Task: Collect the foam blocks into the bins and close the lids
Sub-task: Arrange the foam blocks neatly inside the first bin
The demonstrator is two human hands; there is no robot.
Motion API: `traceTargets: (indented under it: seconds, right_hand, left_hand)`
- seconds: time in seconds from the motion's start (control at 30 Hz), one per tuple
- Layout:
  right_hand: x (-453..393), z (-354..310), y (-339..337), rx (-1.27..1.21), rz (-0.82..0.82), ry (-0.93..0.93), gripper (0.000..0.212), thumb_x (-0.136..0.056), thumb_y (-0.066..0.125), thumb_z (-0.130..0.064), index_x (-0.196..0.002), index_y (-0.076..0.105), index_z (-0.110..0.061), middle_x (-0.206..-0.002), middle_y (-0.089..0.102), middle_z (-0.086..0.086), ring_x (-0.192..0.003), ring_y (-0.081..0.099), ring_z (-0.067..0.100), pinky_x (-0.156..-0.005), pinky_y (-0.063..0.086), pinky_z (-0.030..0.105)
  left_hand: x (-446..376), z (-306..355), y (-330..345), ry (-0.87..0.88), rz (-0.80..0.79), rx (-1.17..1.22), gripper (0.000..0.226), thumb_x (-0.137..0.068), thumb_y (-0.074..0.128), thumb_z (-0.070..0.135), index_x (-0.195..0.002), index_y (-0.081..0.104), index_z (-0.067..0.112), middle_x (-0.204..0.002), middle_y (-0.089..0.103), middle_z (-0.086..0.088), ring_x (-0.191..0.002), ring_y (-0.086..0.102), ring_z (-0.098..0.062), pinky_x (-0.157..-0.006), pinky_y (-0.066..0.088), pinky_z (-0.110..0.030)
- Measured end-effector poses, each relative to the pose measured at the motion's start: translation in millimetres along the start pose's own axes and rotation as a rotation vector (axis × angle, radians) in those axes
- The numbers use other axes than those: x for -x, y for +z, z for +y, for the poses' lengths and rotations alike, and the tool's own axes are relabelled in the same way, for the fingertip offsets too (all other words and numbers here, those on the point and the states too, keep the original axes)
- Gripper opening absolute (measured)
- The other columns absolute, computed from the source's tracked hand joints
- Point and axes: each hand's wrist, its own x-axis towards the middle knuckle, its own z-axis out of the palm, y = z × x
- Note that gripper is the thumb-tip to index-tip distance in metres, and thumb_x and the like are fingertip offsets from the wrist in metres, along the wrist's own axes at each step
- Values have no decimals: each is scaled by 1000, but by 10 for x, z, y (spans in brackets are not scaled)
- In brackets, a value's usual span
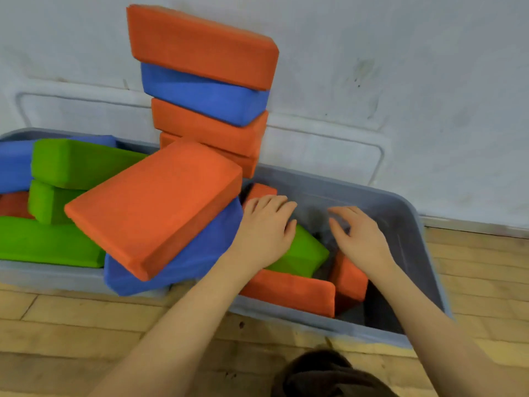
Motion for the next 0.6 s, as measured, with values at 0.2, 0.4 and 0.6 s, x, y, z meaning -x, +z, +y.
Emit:
traceTargets:
  seconds: [0.2,0.4,0.6]
  right_hand:
    - [-430,1088,560,268,-308,-44,53,-87,60,-41,-135,47,-24,-135,52,1,-117,51,30,-97,37,40]
    - [-760,1841,1273,440,-527,-68,82,-83,53,-60,-149,14,-31,-154,25,-2,-137,32,19,-109,14,38]
    - [-816,1970,1692,629,-581,-211,99,-77,52,-66,-151,5,-20,-152,28,9,-133,39,24,-112,0,52]
  left_hand:
    - [-387,33,1154,-135,-302,83,41,-91,45,30,-128,54,17,-132,52,-5,-120,48,-26,-97,34,-38]
    - [-775,-73,2300,-187,-533,-128,55,-96,40,37,-146,26,19,-150,25,-12,-133,28,-30,-105,25,-38]
    - [-607,-406,2959,-347,-826,-161,66,-97,34,45,-150,-1,26,-155,5,-19,-135,24,-38,-109,21,-43]
